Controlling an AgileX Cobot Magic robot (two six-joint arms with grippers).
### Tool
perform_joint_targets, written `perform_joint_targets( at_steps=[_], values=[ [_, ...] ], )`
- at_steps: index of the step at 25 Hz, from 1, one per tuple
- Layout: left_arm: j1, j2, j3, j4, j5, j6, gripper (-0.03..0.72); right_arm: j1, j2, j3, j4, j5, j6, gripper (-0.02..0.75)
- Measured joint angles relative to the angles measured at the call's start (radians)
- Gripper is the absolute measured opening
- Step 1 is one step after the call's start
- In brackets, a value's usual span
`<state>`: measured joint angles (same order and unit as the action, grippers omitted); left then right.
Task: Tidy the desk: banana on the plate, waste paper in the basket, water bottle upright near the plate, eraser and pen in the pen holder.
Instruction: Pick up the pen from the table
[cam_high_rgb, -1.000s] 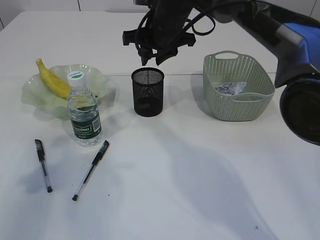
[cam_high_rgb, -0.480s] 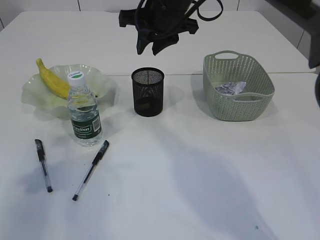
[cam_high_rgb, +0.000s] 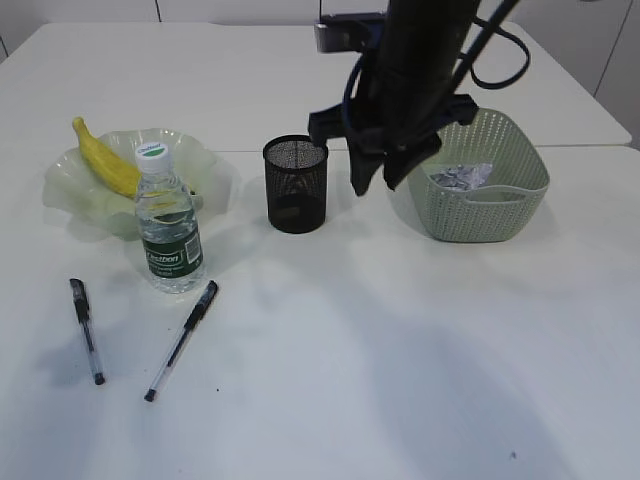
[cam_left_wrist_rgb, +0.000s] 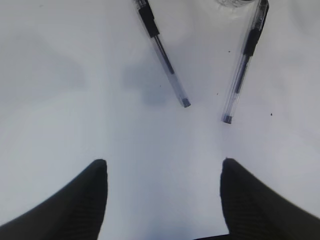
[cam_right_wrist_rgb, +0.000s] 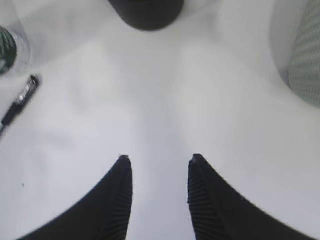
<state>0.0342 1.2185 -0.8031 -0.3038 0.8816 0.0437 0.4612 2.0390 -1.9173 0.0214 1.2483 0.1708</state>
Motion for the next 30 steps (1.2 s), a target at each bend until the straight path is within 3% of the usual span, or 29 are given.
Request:
perform_joint_targets(
  at_steps=[17,25,30],
  values=[
    [0.000,0.000,0.000,-0.031,-0.016,0.000,0.496,0.000,-0.405,0.682,-0.043,-0.027,-0.065,0.284],
    [0.000,0.003,0.000,-0.046,-0.138,-0.044,0.491,0.000,-0.540,0.749,-0.044,-0.051,-0.067,0.284],
    [-0.014,0.072,0.000,-0.049,-0.169,-0.067,0.441,0.000,-0.543,0.749,-0.044,-0.055,-0.067,0.284]
  ],
)
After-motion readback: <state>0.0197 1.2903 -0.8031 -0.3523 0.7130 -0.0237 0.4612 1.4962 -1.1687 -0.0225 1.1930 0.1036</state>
